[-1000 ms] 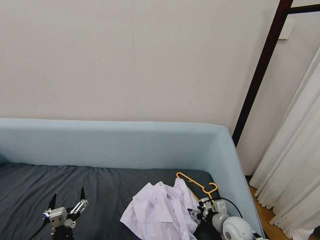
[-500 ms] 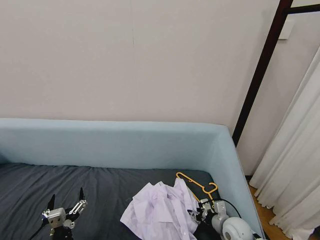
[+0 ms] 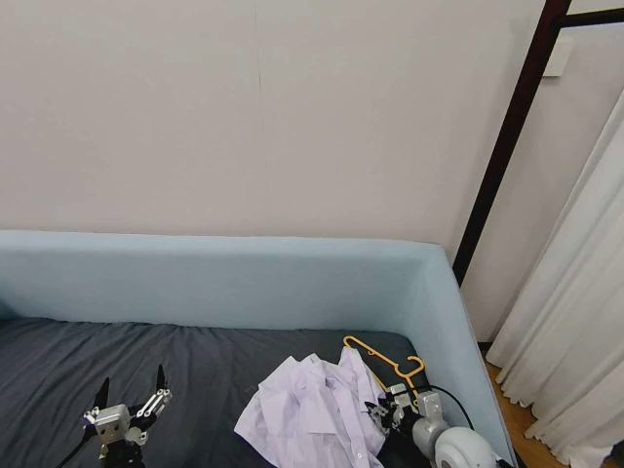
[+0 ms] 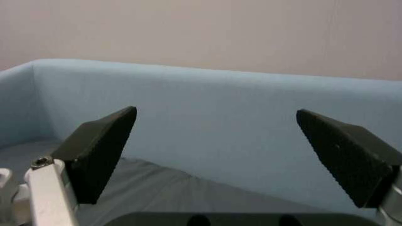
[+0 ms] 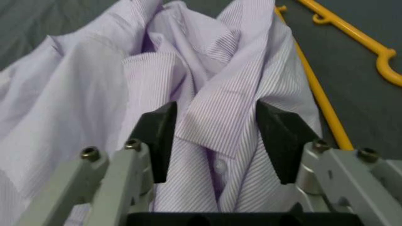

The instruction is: Pick up the clothes from the sofa and hang them on the clothes hanger.

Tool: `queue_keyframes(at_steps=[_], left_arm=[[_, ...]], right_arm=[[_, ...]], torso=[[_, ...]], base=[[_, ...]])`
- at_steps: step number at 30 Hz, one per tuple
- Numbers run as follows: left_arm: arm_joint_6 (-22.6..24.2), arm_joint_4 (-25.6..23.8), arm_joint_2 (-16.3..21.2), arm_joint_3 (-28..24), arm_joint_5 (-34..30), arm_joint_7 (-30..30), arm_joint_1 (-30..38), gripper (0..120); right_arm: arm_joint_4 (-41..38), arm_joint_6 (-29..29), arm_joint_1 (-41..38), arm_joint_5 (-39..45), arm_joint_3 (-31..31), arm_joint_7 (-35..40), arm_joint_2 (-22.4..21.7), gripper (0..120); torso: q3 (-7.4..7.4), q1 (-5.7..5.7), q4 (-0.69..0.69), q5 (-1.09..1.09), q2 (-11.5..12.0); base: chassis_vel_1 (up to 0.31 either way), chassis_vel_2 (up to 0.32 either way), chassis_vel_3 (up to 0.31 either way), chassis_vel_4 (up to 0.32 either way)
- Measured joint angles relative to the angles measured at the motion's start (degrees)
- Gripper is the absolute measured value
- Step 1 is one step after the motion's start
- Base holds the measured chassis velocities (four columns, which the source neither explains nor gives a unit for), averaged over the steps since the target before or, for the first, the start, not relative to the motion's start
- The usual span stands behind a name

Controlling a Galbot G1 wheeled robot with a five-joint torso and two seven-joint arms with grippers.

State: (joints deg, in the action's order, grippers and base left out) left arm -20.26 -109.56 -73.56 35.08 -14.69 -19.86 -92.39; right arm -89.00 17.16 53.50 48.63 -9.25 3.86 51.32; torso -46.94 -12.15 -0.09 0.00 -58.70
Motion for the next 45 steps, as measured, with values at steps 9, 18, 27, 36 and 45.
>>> queue_keyframes(at_steps=[9,18,27,36,45], left_arm=[[0.0,0.0,0.0,0.2,0.0,0.0,-0.1,100],[0.0,0.0,-0.2,0.0,0.0,0.0,0.1,100],[0.0,0.0,-0.1,0.0,0.0,0.1,0.0,100],[-0.1,-0.1,-0.1,0.3,0.0,0.0,-0.3,100],[-0.2,-0.2,-0.3,0.3,0.0,0.0,-0.3,100]], right_arm=[[0.6,-3.8,-0.4,-1.2,0.6,-3.8,0.7,86],[-0.7,-1.2,-2.2,-2.5,1.2,0.4,0.1,100],[1.2,-1.9,-0.9,2.9,1.1,-3.4,1.7,90],[4.7,0.0,-1.6,0.9,0.6,-2.4,2.8,59],[6.5,1.5,-1.2,0.8,1.7,-3.2,2.9,49]], torso=[[0.0,0.0,0.0,0.0,0.0],[0.0,0.0,0.0,0.0,0.0],[0.0,0.0,0.0,0.0,0.0],[0.0,0.0,0.0,0.0,0.0],[0.0,0.0,0.0,0.0,0.0]], base=[[0.0,0.0,0.0,0.0],[0.0,0.0,0.0,0.0],[0.0,0.0,0.0,0.0],[0.0,0.0,0.0,0.0],[0.0,0.0,0.0,0.0]])
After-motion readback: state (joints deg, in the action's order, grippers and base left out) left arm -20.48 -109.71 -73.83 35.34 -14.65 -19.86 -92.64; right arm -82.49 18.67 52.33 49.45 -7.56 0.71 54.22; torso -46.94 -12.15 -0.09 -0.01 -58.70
